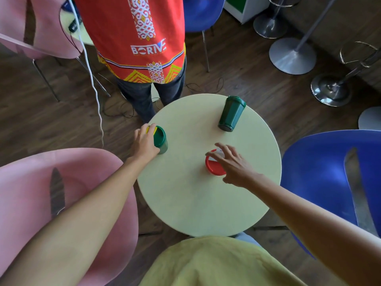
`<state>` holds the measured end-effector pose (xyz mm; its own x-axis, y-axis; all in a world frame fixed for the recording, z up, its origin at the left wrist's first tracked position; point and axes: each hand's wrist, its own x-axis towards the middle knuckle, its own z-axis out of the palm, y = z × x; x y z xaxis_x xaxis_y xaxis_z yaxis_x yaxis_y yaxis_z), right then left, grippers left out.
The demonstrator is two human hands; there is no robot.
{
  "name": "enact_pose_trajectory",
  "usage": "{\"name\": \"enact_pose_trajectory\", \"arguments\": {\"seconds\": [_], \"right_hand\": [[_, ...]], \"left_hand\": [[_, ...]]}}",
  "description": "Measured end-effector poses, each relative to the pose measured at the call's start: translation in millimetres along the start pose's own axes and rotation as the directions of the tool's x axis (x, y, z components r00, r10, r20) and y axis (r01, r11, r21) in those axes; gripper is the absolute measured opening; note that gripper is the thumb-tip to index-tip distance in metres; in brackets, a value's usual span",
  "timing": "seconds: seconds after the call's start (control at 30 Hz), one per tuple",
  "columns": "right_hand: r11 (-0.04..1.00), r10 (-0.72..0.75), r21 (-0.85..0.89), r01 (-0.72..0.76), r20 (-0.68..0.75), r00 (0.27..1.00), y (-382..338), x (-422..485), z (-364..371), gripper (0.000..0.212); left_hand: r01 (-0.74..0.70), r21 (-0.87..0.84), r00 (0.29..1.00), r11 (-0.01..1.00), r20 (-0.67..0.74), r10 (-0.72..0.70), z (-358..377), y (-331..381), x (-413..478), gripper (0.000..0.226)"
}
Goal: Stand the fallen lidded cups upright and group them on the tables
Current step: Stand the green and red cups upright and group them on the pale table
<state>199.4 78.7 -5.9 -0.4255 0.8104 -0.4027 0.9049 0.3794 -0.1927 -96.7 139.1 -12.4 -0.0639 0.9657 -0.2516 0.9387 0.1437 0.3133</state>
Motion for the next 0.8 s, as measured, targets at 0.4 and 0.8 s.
{"name": "enact_pose_trajectory", "arguments": {"seconds": [0.4,0.8], "right_hand": [[0.89,0.402,0.252,-0.381,-0.034,0.915,-8.5,6.2,5.8,0.101],[0.865,0.381,0.352,-0.357,0.001,0.924,-3.6,-4.0,5.0,0.101]], "left_hand": [[0.003,-0.001,1.0,1.0,0.003,-0.003,0.6,-2.4,0.6,0.088],[-0.014,0.022,1.0,1.0,0.012,0.013,0.3,-4.3,1.8,0.09]]}}
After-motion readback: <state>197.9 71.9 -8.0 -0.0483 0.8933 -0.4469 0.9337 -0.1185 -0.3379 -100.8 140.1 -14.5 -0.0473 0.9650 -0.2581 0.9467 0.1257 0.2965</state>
